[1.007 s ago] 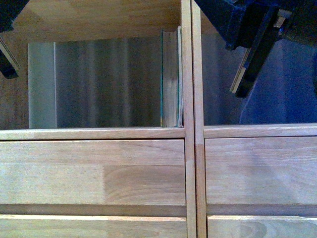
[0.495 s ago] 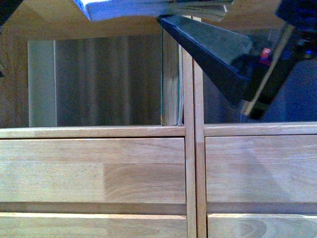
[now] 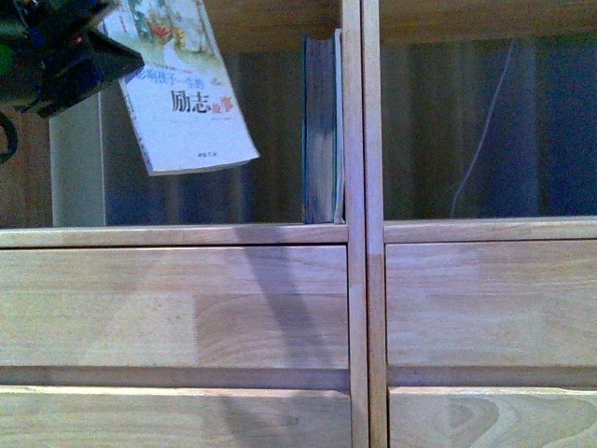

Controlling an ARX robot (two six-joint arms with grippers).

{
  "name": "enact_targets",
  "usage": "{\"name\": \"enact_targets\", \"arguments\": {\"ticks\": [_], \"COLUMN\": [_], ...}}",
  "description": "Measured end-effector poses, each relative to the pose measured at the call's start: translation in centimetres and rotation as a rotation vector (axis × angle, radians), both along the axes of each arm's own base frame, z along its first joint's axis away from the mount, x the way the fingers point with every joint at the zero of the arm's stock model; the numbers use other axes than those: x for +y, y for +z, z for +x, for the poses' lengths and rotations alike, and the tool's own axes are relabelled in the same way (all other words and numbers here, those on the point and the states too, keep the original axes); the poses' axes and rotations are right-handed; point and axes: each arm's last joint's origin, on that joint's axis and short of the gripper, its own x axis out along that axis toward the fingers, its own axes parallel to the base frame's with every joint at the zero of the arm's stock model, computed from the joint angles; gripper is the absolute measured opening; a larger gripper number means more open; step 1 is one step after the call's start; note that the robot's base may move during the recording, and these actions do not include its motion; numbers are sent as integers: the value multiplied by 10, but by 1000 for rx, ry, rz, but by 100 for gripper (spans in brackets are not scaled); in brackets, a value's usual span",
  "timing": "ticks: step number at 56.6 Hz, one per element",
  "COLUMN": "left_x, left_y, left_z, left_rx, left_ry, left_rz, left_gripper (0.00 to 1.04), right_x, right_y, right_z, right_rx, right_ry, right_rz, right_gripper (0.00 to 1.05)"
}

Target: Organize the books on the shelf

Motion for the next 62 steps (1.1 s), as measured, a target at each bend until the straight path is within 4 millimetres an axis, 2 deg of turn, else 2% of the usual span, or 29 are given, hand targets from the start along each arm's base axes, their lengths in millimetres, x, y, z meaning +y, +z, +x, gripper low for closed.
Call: {"name": "enact_targets", "arguments": {"ticks": [9, 22, 39, 45, 54, 62], "left_x": [1, -14, -34, -39, -47, -62], "left_y": [2, 1, -5, -8, -9, -10], "left_z": [38, 74, 101, 112, 125, 129], "left_rx": [-12, -67, -96, -95, -75, -66], "left_ry": [114, 173, 177, 179, 187, 169], "left_rz": [118, 249, 293, 292, 291, 301], "left_gripper": [7, 7, 7, 7, 7, 7], "right_x": [-20, -23, -6, 4, 9, 12], "right_y": [-2, -22, -46, -56, -61, -66], "right_z": [-24, -33, -32, -34, -37, -40], "right_rx": [-112, -211, -414, -540, -656, -707], "right_ry": [-206, -437, -609, -653, -691, -704], "right_rz": [-107, -295, -524, -623, -699, -748], "right_gripper": [98, 98, 98, 98, 98, 98]}}
